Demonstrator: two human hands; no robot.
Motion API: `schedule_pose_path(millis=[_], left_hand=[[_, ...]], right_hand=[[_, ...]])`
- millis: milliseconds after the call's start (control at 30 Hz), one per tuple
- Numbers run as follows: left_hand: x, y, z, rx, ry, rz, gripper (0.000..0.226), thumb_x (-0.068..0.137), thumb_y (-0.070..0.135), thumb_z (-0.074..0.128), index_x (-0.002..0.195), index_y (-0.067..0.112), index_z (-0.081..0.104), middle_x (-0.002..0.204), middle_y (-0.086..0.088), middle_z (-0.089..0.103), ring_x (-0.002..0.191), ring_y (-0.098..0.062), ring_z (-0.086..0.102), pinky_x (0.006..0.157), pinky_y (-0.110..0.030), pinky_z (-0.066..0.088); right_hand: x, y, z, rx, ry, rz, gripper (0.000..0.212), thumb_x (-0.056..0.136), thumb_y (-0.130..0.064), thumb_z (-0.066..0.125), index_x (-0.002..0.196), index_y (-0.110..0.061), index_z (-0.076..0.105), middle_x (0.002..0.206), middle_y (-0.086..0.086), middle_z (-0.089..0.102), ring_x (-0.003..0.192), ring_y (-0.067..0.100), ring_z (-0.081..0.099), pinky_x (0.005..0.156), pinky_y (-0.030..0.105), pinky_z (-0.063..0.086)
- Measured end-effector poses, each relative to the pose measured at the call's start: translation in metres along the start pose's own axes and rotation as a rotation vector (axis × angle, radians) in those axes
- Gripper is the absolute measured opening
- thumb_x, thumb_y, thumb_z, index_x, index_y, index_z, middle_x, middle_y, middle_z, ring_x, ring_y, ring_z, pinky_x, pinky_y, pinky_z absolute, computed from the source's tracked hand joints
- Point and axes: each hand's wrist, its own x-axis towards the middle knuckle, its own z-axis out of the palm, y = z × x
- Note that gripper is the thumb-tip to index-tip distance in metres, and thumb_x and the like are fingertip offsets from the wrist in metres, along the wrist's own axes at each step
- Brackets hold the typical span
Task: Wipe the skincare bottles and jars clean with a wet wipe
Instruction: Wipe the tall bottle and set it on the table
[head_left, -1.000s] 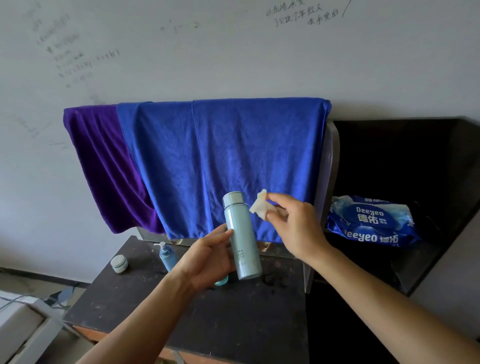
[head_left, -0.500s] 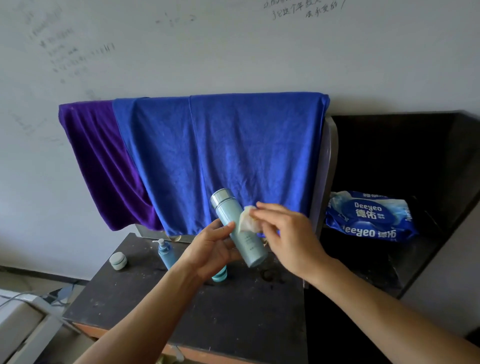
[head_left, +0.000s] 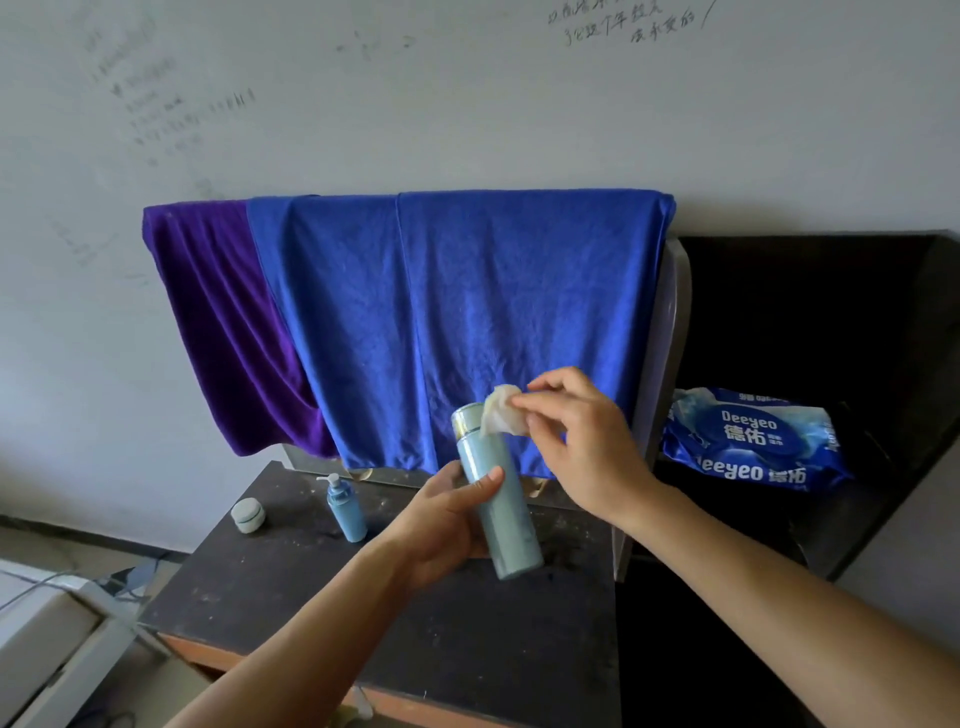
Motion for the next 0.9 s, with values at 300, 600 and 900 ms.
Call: schedule_pose_path(millis=[300,600,900], left_hand=[[-0.016,0.000,-0.006,-0.073,-0.191,0.006,0.047,0.086,0.008,0.056,0.132,0.009,0.048,0.116,-0.019,0.061,0.099,-0.032,0.065,0.079,-0.047,0.054],[-0.008,0.004,-0.033,-0.057,-0.086,0.036,0.049,0.084,0.019,0.061,0.132,0.017,0.049,0.119,-0.018,0.060,0.101,-0.035,0.061,0.085,-0.052,0.048],[0.002,0.014,-0.027,-0.161,-0.006,0.153,0.045,0.086,0.012,0.054,0.129,0.009,0.045,0.091,-0.013,0.070,0.077,-0.029,0.070,0.067,-0.045,0.058]], right_hand=[[-0.001,-0.003,0.015,-0.067,-0.078,-0.047,0.026,0.090,-0.007,0.059,0.110,-0.020,0.069,0.095,-0.001,0.054,0.077,0.009,0.051,0.069,0.019,0.042],[-0.027,0.005,-0.001,0.059,-0.328,-0.057,0.020,0.084,-0.007,0.062,0.093,-0.021,0.073,0.088,-0.006,0.057,0.074,0.006,0.057,0.070,0.020,0.044],[-0.058,-0.005,0.020,-0.018,-0.340,-0.102,0.026,0.087,-0.010,0.056,0.101,-0.029,0.069,0.089,-0.007,0.053,0.081,0.010,0.056,0.074,0.024,0.046]])
